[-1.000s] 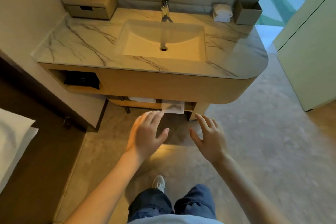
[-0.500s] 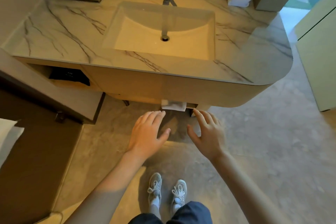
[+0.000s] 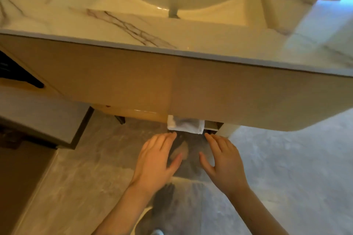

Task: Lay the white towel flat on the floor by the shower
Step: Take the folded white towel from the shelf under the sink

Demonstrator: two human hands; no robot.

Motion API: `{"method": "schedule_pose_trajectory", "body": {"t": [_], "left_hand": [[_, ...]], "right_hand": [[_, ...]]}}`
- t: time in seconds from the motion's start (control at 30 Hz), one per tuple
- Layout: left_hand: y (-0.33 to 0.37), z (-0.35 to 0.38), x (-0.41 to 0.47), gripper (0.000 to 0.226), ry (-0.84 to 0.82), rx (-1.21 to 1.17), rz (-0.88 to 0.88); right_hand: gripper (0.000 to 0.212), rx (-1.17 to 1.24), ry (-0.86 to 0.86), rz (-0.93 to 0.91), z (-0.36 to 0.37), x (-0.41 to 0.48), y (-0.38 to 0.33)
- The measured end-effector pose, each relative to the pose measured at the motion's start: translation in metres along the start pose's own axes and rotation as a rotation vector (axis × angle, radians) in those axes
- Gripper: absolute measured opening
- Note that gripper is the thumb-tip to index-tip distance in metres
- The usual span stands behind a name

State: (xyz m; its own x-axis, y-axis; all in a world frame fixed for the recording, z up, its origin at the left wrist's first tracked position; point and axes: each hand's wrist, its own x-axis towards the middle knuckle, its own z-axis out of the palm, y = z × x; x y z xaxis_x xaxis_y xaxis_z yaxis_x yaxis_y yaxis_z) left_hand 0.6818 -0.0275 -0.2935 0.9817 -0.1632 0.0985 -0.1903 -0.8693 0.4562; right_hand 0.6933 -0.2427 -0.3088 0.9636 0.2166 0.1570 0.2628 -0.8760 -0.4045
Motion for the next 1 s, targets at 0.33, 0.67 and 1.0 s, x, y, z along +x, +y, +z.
{"method": "schedule_pose_trajectory", "body": {"t": [0.33,0.67,1.0], "left_hand": [[-0.154,0.253,0.040,0.062,-0.014,-0.048,-0.141],[-0.244,0.350,0.064,0.048,0.146,-0.021,-0.028],[-0.253,0.306,0.121,0.058,0.126,-0.285,-0.064]], "right_hand": [[0.056,-0.174,0.033,-0.005,0.247,0.028,0.132],[0.039,-0.045,0.256,-0.051,0.314,0.051,0.183],[0.051,0.190,0.244,0.113,0.293,0.101,0.180]]}}
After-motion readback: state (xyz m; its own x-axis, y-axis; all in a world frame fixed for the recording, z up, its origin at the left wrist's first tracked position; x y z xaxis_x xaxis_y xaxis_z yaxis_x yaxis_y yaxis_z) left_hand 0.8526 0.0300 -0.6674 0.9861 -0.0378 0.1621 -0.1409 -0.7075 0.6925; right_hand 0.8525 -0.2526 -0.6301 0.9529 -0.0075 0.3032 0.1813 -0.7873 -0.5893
